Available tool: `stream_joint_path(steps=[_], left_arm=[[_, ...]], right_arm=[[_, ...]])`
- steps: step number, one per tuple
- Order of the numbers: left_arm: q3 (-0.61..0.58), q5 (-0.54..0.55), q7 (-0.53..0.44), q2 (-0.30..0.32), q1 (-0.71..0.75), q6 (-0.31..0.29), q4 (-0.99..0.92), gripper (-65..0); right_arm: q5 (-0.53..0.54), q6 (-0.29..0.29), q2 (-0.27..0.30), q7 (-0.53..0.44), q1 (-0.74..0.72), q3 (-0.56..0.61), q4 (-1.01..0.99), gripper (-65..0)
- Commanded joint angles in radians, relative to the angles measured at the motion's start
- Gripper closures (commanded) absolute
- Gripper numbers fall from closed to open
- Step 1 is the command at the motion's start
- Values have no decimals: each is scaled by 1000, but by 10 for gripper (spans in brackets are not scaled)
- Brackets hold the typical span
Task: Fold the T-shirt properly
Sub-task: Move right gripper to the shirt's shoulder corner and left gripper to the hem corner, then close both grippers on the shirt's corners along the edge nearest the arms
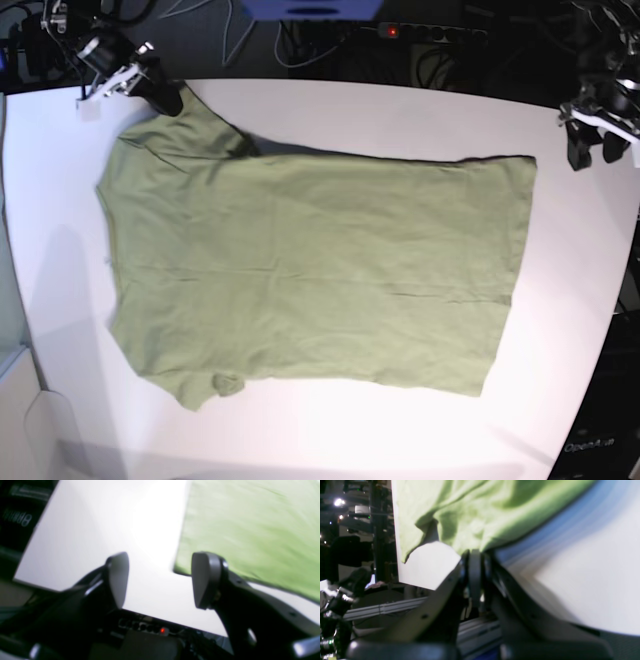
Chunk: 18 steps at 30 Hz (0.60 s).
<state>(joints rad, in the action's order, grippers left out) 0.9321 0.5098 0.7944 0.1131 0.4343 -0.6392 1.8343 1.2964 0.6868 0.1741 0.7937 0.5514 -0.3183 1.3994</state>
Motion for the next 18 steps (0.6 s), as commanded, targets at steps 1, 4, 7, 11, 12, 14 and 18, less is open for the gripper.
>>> stream_joint_path(steps=[1, 4, 7, 11, 12, 14, 18], left_arm=[[11, 5, 7, 10, -19, -32, -15, -380], [12, -70, 35, 10, -84, -59, -101, -379], [8, -156, 35, 3, -134, -59, -153, -379], [8, -218, 33, -19, -177, -59, -184, -379], [6, -233, 33, -25, -183, -59, -184, -379], [3, -256, 33, -31, -194, -59, -184, -379], [-52, -264, 33, -31, -210, -59, -189, -379]], right_arm=[[25, 4, 15, -13, 5, -5, 13, -3], [25, 4, 25, -13, 5, -5, 13, -3], [25, 4, 25, -12, 5, -5, 13, -3], [25, 4, 25, -12, 5, -5, 13, -3], [25, 4, 25, -12, 5, -5, 13, -3], [25, 4, 26, -12, 5, -5, 13, -3], [25, 4, 37, -12, 5, -5, 13, -3]])
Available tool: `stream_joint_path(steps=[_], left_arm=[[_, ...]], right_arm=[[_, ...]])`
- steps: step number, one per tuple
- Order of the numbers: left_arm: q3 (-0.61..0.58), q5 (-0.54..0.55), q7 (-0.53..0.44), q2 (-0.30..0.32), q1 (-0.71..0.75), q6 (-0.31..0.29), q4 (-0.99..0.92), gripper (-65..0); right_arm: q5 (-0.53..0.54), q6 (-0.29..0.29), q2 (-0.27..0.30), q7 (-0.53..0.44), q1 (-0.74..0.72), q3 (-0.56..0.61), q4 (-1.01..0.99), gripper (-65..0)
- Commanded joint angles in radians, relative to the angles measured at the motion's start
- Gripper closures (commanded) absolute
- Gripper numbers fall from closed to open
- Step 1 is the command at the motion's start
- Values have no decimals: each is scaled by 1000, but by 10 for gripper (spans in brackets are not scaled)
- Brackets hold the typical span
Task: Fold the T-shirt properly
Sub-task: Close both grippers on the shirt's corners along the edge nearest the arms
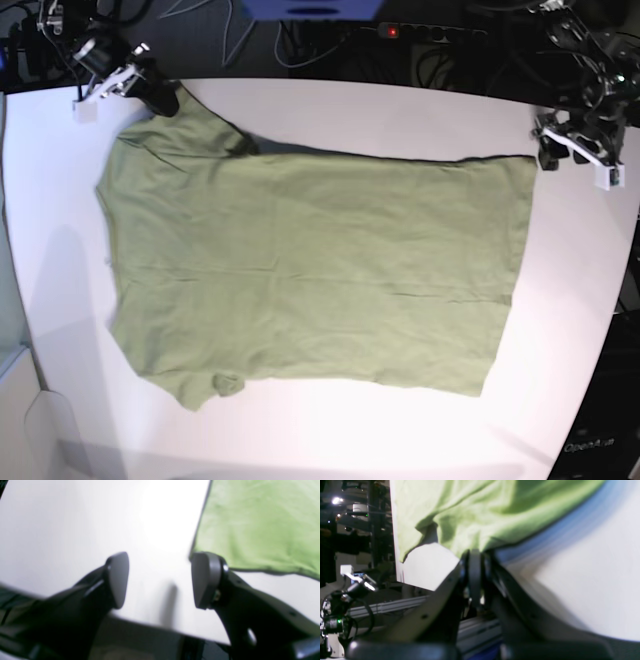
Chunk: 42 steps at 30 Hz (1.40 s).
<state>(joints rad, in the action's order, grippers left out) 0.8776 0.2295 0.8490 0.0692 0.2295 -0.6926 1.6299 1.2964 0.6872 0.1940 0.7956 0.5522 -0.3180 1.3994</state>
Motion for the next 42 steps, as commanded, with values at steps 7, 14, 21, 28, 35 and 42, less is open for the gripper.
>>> stream_joint_path(steps=[7, 14, 21, 28, 35, 42], left_arm=[[-10, 14, -21, -13, -20, -6, 16, -379], [-10, 17, -21, -16, -40, -6, -16, -379], [-10, 11, -21, -12, -68, -6, -121, -379], [-11, 18, -14, -16, -60, -6, -141, -378], [-107, 15, -12, -36, -8, -6, -132, -378], [-119, 11, -12, -61, 20, -6, -130, -377]], right_arm=[[25, 4, 20, -14, 4, -5, 13, -1], [25, 4, 28, -14, 4, -3, 13, -1], [25, 4, 34, -14, -1, 16, 13, -1], [24, 4, 34, -8, -8, 18, 13, -1], [24, 4, 32, -8, -8, 18, 13, -1], [24, 2, 29, 14, -27, 18, 11, -1]])
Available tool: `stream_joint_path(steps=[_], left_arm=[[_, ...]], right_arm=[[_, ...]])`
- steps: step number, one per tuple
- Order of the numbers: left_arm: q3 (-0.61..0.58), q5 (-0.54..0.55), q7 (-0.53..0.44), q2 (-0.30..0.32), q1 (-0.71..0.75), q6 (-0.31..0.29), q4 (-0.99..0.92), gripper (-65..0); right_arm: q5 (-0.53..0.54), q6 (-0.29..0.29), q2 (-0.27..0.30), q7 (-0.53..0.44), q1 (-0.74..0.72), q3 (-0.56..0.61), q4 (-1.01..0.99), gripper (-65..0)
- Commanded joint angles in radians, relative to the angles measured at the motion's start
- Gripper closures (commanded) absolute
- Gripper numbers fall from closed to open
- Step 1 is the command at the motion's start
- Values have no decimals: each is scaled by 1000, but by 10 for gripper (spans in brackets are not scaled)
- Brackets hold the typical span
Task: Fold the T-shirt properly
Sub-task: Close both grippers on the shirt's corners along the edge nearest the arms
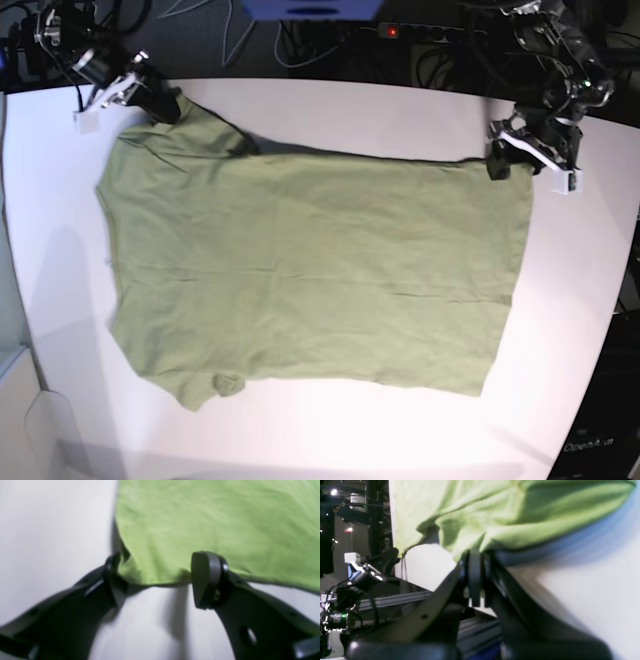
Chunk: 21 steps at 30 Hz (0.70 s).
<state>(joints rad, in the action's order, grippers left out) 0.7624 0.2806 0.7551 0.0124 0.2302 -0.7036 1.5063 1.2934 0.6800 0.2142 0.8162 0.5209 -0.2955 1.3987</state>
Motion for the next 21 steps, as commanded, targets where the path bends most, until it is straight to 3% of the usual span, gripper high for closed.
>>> stream_joint_path(steps=[1, 7, 9, 21], left_arm=[[-4, -36, 82, -2, 25, 5, -6, -370], [-2, -37, 82, 2, 31, 5, -6, -186], [-2, -39, 82, 2, 31, 5, -6, -151], [-1, -34, 82, 2, 24, 5, -6, -145]], right_arm=[[27, 10, 9, -7, 5, -5, 12, -1], [27, 10, 8, -8, 5, -5, 12, -1], [27, 10, 8, -8, 5, -5, 12, -1], [-5, 10, 9, -8, 5, -6, 12, -1]])
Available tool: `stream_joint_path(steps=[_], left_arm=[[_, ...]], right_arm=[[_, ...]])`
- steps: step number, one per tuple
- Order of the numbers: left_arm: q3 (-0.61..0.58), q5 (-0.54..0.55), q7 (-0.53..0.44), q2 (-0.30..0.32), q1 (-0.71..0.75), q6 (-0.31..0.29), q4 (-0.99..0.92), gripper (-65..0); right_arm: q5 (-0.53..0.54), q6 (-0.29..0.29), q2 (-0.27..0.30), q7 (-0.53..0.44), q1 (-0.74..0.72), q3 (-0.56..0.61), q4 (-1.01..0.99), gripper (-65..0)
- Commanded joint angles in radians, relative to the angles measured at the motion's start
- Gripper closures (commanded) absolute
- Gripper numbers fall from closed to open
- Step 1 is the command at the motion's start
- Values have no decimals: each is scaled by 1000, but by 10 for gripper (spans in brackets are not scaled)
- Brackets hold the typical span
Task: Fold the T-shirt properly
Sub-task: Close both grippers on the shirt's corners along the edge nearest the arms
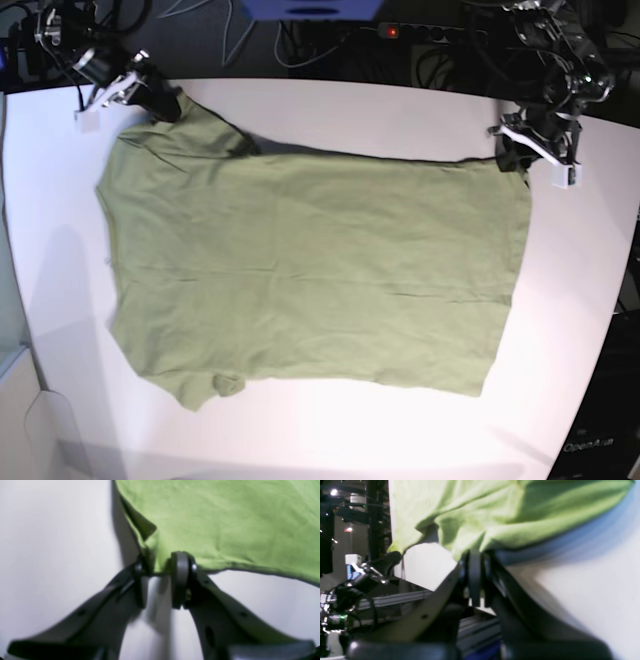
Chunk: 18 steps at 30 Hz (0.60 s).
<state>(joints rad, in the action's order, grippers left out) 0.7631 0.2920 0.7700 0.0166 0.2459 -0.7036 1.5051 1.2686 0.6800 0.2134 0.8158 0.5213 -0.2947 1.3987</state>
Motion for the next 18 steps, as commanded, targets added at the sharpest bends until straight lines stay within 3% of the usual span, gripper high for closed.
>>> stream_joint_path(steps=[1, 18], left_arm=[[-1, -44, 67, -2, 8, 5, -5, -145], [55, -43, 67, -8, -43, 5, -16, -145]], right_arm=[[9, 10, 8, -8, 4, -7, 12, -1], [6, 10, 8, -8, 4, -7, 12, -1]])
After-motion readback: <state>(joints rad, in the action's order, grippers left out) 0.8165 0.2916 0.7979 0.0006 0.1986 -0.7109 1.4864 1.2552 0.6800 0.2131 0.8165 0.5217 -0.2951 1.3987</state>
